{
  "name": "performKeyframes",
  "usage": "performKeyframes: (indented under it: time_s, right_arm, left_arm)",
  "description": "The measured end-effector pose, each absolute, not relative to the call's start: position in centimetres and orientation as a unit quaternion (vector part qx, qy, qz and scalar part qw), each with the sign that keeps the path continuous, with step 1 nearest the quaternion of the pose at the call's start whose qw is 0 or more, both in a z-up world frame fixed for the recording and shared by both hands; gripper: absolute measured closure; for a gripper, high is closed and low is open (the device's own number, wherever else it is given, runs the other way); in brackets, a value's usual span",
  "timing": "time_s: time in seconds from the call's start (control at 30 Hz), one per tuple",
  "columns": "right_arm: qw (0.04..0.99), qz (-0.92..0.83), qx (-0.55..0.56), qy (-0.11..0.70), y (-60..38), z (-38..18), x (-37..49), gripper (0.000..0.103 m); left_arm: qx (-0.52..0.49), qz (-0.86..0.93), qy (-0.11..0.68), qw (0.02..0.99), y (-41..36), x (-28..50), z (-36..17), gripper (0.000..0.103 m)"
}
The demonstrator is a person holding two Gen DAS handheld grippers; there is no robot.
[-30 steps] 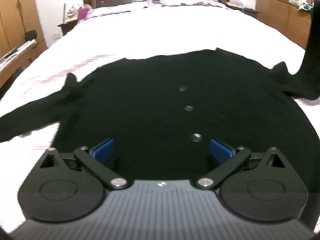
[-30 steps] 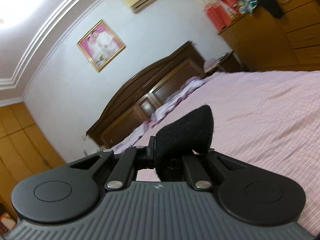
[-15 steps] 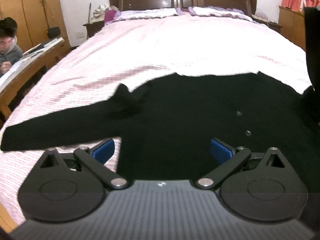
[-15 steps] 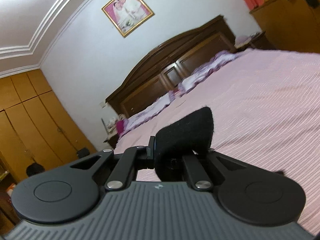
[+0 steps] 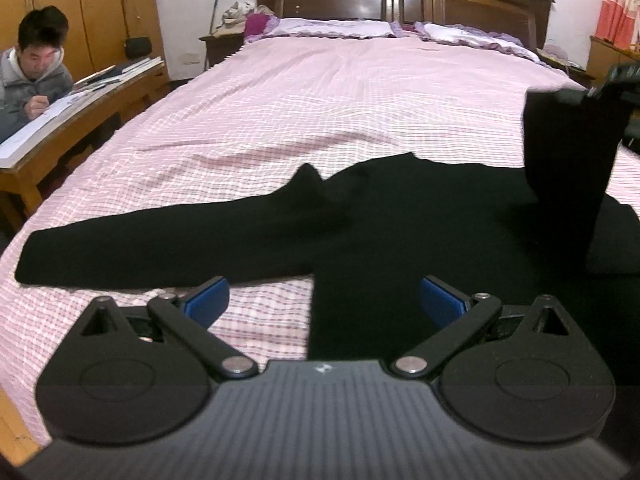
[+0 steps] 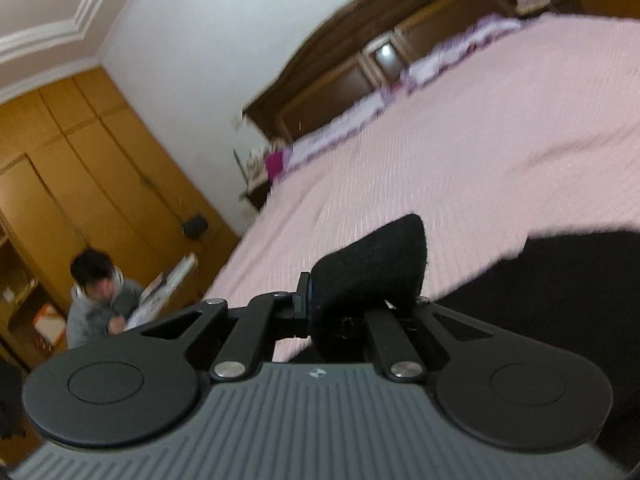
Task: Fold small clothes
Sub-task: 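Lift the sleeve with the right gripper, lay it across the cardigan body, open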
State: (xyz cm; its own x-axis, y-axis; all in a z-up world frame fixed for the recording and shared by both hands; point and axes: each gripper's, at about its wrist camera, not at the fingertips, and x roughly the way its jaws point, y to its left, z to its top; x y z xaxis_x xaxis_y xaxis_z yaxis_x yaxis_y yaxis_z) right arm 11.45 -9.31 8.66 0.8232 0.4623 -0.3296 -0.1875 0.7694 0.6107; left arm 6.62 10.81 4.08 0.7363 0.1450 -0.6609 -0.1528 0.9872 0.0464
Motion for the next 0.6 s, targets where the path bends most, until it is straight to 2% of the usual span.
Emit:
performKeyframes:
  time_s: [0.27,0.53,0.6]
  right_arm:
    - [0.878,0.2,0.289,0.323,-4.8,-0.2,15.3,0.099]
    - [0.858,0.211,0.285,0.373,-1.9,-4.6,17.3,0.097]
    - [0.855,0.208,0.28,0.385,-1.5,-5.4,17.4,0.091]
  left_arm:
    - [-0.023,0.086,0.364,0.927,12.7,7.1,2.7,0.0]
    - [-0.014,0.1,0.363,0.926,13.0,7.6,2.0,0.0]
    - [-0.014,0.102,0.363,0.926,13.0,7.6,1.9,0.0]
